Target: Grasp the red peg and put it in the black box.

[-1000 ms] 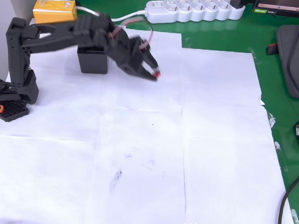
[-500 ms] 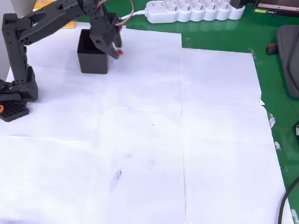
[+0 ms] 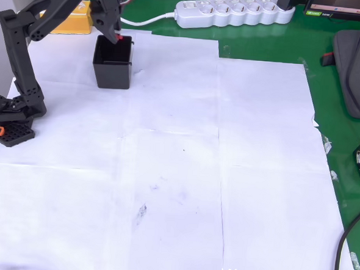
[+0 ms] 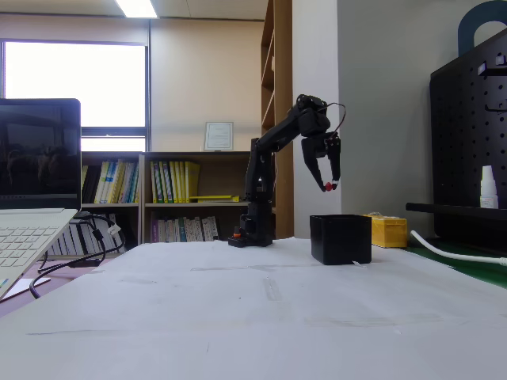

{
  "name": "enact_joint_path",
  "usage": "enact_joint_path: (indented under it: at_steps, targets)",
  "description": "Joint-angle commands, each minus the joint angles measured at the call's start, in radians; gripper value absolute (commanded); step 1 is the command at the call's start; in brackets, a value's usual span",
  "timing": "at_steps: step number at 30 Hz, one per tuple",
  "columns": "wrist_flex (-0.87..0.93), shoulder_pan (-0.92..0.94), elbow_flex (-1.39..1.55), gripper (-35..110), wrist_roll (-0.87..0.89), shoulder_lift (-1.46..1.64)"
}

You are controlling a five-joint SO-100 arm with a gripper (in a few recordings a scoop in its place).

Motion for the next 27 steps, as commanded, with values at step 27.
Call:
enact_joint_path:
  at_steps: [27]
  targets:
    - [-0.107, -0.057, -0.166, 0, 0.003, 0.094]
